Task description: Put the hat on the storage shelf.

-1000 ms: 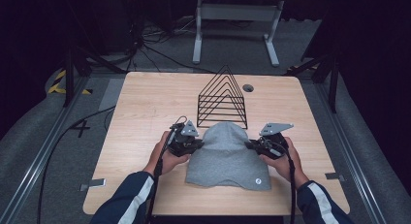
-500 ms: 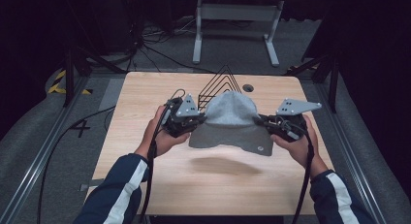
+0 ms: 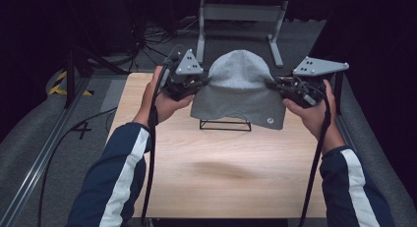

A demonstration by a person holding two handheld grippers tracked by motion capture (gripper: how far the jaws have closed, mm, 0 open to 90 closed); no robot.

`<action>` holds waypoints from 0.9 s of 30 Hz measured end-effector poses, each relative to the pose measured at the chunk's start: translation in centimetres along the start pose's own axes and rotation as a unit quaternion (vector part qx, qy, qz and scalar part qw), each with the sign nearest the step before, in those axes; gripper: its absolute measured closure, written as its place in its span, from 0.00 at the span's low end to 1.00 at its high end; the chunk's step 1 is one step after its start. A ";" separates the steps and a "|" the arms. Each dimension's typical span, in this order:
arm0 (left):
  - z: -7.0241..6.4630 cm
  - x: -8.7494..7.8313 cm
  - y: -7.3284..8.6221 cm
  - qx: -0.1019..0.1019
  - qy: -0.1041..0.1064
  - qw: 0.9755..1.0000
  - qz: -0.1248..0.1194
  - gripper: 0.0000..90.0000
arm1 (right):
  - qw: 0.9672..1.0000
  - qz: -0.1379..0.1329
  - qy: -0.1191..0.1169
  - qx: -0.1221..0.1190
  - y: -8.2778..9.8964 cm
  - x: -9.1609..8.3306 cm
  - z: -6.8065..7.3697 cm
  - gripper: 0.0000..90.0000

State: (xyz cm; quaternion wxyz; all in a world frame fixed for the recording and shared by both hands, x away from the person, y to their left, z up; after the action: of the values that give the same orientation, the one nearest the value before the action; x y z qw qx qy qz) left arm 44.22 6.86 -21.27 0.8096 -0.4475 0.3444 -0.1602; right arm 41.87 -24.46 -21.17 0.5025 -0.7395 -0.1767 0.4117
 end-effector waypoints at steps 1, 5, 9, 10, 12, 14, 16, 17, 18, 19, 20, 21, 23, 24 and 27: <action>0.5 -0.1 -0.5 -0.001 -0.004 1.000 -0.004 0.95 | 1.000 -0.002 0.002 0.000 -0.4 0.0 -0.2 0.94; 1.6 0.3 -1.9 0.001 -0.019 1.000 -0.007 0.95 | 1.000 -0.007 0.018 -0.003 -2.2 0.2 -1.2 0.94; 2.4 1.1 -2.5 -0.010 -0.031 0.999 0.000 0.95 | 0.999 -0.009 0.030 -0.006 -3.3 0.7 -2.0 0.94; 2.7 1.4 -2.6 -0.009 -0.032 0.999 0.002 0.95 | 0.999 -0.008 0.032 -0.006 -3.4 0.8 -2.1 0.94; 2.9 2.0 -2.8 -0.013 -0.035 0.999 0.004 0.95 | 0.999 -0.008 0.034 -0.004 -3.7 1.2 -2.5 0.94; 3.2 2.6 -2.9 -0.016 -0.038 0.999 0.006 0.95 | 0.999 -0.007 0.038 -0.003 -3.9 1.6 -2.9 0.94; 3.5 3.1 -2.9 -0.018 -0.038 0.999 0.010 0.95 | 0.999 -0.007 0.042 -0.003 -4.1 2.0 -3.3 0.94; 3.6 3.2 -3.0 -0.016 -0.039 0.999 0.012 0.95 | 0.999 -0.006 0.043 -0.001 -4.2 2.2 -3.6 0.94; 3.8 3.5 -3.1 -0.018 -0.041 0.999 0.013 0.95 | 0.999 -0.005 0.042 0.001 -4.2 2.3 -3.7 0.94; 4.0 3.7 -3.2 -0.022 -0.041 0.999 0.012 0.95 | 0.999 -0.004 0.044 0.002 -4.4 2.5 -4.0 0.94; 4.2 3.8 -3.2 -0.024 -0.042 0.999 0.011 0.95 | 0.999 -0.004 0.045 0.001 -4.5 2.8 -4.1 0.94; 4.3 4.0 -3.2 -0.022 -0.043 0.999 0.012 0.95 | 0.999 -0.003 0.045 0.001 -4.6 3.0 -4.3 0.94; 4.5 4.4 -3.0 -0.029 -0.043 0.999 0.013 0.95 | 0.999 0.002 0.045 -0.001 -4.7 3.4 -4.4 0.94; 4.6 4.5 -2.9 -0.031 -0.041 0.999 0.014 0.95 | 0.999 0.003 0.045 0.001 -4.6 3.6 -4.5 0.94; 4.6 5.1 -2.4 -0.037 -0.038 0.998 0.017 0.95 | 0.999 0.008 0.043 0.002 -4.4 4.2 -4.6 0.94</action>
State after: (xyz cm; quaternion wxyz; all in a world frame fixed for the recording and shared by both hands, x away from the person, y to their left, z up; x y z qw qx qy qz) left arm 51.23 5.50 -19.70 0.8075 -0.4768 0.3272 -0.1162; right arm 48.70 -22.51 -18.37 0.5077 -0.7568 -0.1486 0.3839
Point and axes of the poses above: each handheld gripper's, and its own axes: x roughly forward along the jaws, y roughly out of its underside, z roughly to its left, the point moved 1 cm from there along x, roughly forward along the jaws, and after that the axes turned 9 degrees about -y, right-handed, at the moved point
